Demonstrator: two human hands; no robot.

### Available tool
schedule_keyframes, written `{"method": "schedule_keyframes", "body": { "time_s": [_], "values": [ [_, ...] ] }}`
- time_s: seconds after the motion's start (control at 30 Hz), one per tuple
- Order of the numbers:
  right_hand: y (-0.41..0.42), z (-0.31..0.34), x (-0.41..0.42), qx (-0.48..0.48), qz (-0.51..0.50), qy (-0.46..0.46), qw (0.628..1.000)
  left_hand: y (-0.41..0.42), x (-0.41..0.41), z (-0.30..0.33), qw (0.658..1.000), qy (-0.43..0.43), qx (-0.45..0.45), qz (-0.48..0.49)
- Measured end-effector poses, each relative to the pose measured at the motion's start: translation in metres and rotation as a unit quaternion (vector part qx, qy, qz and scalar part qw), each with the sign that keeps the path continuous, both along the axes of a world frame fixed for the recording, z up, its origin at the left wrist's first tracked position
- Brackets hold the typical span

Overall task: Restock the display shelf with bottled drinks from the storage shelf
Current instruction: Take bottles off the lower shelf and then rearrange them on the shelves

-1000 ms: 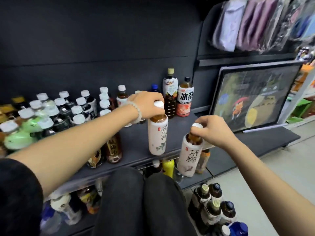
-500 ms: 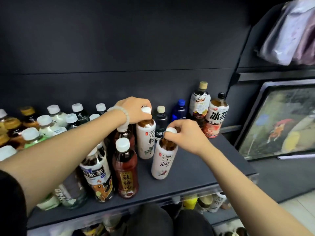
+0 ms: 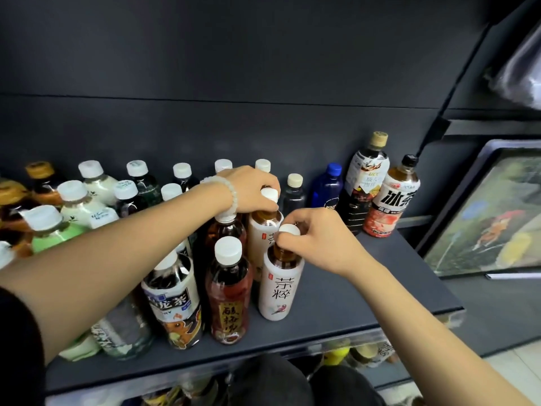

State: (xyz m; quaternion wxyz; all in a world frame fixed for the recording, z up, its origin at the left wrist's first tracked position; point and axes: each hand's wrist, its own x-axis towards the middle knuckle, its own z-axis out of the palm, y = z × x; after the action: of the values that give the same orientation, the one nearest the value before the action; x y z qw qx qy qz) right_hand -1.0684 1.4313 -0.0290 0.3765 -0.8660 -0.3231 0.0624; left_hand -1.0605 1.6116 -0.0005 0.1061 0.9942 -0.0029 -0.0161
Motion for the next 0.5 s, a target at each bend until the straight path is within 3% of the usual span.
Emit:
{"method": "schedule_keyframes", "body": {
  "time_s": [0.5],
  "values": [
    [0.002, 0.002, -0.013, 0.008, 0.003, 0.03, 1.0, 0.001, -0.006, -0.002, 0.999, -0.013, 0.029, 0.002]
  ]
}}
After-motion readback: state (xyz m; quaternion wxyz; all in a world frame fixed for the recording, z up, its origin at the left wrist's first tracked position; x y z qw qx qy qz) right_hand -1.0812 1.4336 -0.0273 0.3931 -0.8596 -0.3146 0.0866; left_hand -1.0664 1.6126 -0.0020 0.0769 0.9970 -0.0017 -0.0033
